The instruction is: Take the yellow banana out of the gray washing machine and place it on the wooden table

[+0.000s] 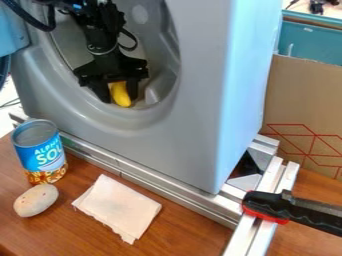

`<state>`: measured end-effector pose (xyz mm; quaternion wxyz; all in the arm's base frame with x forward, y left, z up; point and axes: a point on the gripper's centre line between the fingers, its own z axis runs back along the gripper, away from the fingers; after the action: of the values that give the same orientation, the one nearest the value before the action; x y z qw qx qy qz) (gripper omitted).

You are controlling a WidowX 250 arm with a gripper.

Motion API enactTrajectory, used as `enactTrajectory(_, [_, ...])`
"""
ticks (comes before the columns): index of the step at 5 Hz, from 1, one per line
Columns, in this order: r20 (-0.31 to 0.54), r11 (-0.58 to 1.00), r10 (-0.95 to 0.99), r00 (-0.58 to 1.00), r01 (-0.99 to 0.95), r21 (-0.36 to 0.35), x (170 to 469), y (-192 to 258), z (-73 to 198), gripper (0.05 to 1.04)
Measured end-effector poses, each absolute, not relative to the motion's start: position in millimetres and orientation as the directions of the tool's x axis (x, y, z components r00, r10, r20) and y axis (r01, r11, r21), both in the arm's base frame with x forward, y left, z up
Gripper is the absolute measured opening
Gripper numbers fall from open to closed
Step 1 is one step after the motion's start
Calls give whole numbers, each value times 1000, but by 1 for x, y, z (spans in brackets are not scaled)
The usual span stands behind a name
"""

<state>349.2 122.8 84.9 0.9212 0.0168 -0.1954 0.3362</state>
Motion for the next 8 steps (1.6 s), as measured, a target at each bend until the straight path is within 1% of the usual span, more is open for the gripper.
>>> enactTrajectory(1, [356,758,633,687,-645,-103,337,118,84,453])
enactTrajectory(2, [322,753,641,696,-651,-91,304,107,85,444])
enactTrajectory(3, [287,740,661,694,-667,-90,283,107,87,444])
enactTrajectory(4, [222,744,659,719,-667,-48,247,121,69,444])
enactTrajectory(5, [182,747,652,736,-665,14,221,123,64,444])
enactTrajectory(6, [147,733,667,730,-679,44,196,126,58,444])
enactTrajectory(7, [123,758,641,757,-650,56,177,116,56,444])
enactTrajectory(8, [102,775,622,776,-629,61,166,110,45,444])
